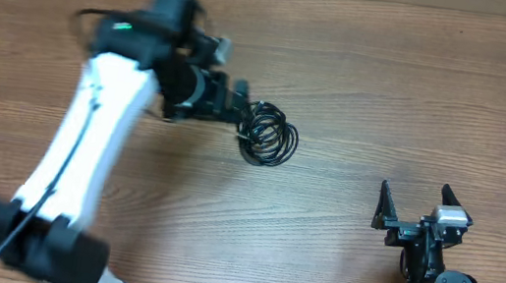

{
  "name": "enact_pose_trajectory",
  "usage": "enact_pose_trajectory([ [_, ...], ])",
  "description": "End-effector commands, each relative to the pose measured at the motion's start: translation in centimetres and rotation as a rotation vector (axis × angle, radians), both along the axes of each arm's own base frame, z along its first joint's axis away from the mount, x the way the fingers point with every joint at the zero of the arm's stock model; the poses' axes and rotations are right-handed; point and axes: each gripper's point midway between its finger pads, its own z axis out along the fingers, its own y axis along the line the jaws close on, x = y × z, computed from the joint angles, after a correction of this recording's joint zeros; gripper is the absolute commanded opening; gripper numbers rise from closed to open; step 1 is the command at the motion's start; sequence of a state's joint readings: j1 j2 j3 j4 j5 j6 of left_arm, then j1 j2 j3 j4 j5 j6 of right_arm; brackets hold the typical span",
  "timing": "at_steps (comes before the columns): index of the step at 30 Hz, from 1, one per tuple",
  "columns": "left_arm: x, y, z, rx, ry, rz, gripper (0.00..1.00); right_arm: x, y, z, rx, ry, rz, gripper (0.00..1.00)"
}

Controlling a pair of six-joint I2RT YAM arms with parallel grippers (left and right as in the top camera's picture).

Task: Untangle cables
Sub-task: 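Grasp the black cable bundle with the left gripper and lift it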

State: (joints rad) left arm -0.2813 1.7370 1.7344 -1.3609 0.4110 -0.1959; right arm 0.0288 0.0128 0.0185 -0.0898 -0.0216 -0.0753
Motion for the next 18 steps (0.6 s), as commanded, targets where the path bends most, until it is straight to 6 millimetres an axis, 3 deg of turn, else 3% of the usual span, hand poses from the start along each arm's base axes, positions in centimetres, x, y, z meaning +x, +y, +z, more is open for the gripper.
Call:
enact_pose_trajectory([
  [1, 0.9, -0.3, -4.2, 0.200, 0.010, -0.037, 1.00, 0.0, 0.0, -0.1, -0.001, -0.005, 0.000, 1.00],
  [5, 3.2, -1.2, -8.2, 0.304, -0.012, -0.066, 1.00, 0.0, 0.0, -0.1, -0.001, -0.006, 0.000, 1.00],
  [10, 6.6, -3.3, -12.3, 0.260, -0.053, -0.080, 1.00, 0.0, 0.0, -0.1, -0.001, -0.006, 0.000, 1.00],
  [14, 7.2, -5.4, -14.9, 0.178, -0.039, -0.151, 1.00, 0.0, 0.0, -0.1, -0.001, -0.005, 0.000, 1.00],
  [18, 6.7, -7.1, -15.8, 0.122, -0.065, -0.307, 1.00, 0.0, 0.0, -0.1, -0.001, -0.005, 0.000, 1.00],
])
